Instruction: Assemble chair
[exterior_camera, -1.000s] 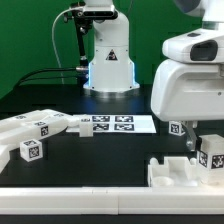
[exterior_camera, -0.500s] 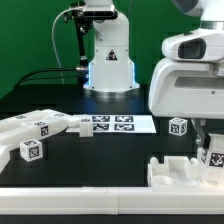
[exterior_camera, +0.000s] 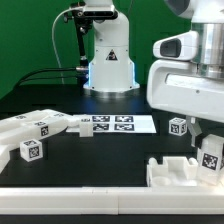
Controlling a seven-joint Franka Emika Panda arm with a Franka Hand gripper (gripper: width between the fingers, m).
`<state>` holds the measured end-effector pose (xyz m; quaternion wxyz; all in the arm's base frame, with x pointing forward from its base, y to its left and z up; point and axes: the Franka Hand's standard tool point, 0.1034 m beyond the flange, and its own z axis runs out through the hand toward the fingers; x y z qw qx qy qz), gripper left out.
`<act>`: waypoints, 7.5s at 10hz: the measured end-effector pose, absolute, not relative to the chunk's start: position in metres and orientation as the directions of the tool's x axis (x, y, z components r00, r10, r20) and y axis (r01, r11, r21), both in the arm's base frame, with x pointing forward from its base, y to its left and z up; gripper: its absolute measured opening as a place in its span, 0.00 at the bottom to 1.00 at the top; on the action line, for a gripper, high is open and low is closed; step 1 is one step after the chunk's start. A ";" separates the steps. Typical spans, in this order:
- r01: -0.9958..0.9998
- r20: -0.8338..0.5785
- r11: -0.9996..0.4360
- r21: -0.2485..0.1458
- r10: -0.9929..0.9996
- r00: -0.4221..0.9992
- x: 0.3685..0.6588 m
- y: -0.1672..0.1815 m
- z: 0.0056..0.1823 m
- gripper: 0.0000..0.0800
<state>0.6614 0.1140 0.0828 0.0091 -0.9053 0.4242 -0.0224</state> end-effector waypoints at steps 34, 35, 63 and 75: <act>-0.546 0.089 -0.836 -0.063 -0.549 0.831 0.654 0.120 0.074 0.81; -0.495 0.092 -0.867 -0.057 -0.498 0.862 0.654 0.120 0.073 0.81; -0.157 0.087 -0.987 -0.020 -0.159 0.983 0.651 0.119 0.076 0.81; -0.886 0.013 -0.458 -0.067 -0.889 0.458 0.649 0.127 0.074 0.36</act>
Offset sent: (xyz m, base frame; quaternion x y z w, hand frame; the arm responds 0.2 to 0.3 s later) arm 0.0000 0.0000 0.0000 0.0000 0.0000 0.1296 0.9916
